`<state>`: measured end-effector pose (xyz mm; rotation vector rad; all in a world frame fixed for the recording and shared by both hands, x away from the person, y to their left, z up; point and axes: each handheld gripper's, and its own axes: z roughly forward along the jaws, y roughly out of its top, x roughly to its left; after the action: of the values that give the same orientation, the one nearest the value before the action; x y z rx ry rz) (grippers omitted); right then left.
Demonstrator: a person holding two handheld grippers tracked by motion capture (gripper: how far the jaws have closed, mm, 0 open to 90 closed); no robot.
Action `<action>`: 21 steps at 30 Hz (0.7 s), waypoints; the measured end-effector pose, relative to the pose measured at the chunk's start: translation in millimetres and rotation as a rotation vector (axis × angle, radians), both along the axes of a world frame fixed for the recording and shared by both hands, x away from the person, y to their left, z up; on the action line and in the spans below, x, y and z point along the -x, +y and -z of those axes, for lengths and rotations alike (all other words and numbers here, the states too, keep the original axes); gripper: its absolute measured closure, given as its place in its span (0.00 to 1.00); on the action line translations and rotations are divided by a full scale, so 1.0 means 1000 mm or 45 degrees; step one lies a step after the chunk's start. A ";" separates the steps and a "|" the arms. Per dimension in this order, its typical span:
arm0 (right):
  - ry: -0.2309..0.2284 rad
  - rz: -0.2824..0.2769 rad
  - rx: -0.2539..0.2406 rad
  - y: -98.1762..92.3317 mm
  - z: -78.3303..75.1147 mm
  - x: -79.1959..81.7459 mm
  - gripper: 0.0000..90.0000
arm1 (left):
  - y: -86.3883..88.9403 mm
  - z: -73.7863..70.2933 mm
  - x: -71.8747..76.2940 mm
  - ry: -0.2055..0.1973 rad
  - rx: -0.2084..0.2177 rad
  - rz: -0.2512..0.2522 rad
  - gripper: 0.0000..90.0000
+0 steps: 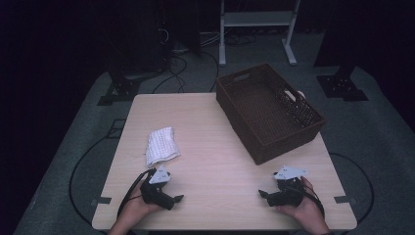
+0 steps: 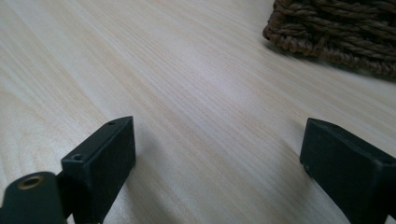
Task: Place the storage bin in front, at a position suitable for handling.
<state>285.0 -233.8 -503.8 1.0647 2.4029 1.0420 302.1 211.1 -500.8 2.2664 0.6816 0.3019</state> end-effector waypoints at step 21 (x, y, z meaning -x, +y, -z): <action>0.031 0.067 0.041 -0.004 -0.018 0.007 0.37 | 0.001 0.000 0.000 0.002 -0.005 -0.012 0.00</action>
<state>278.2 -237.9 -485.8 1.1298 2.3889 0.9748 301.6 212.3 -500.5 2.2683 0.6929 0.3060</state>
